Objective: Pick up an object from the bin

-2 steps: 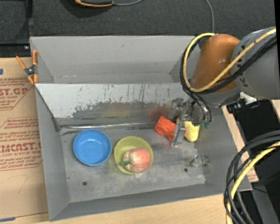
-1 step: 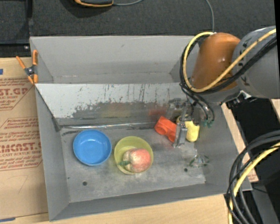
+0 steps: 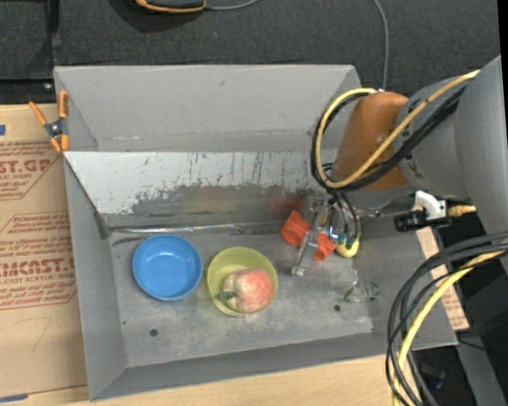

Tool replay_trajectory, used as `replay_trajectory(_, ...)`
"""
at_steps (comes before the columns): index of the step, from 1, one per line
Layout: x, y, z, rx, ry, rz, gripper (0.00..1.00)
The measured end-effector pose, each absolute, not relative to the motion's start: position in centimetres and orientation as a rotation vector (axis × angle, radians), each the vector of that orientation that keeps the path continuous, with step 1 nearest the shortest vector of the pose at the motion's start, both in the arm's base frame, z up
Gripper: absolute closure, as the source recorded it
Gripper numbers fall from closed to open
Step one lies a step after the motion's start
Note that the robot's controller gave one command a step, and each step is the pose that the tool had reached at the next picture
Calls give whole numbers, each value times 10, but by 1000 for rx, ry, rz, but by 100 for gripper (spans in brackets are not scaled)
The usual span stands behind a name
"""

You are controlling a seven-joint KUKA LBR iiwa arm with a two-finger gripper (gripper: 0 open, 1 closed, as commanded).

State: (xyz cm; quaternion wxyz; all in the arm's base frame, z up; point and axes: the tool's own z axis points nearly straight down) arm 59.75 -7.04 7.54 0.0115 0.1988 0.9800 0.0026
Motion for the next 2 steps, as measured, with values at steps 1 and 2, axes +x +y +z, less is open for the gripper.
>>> replay_trajectory(1, 593, -67, 75, 477, 3089, 2, 100)
replay_trajectory(2, 593, -67, 75, 477, 3089, 2, 100)
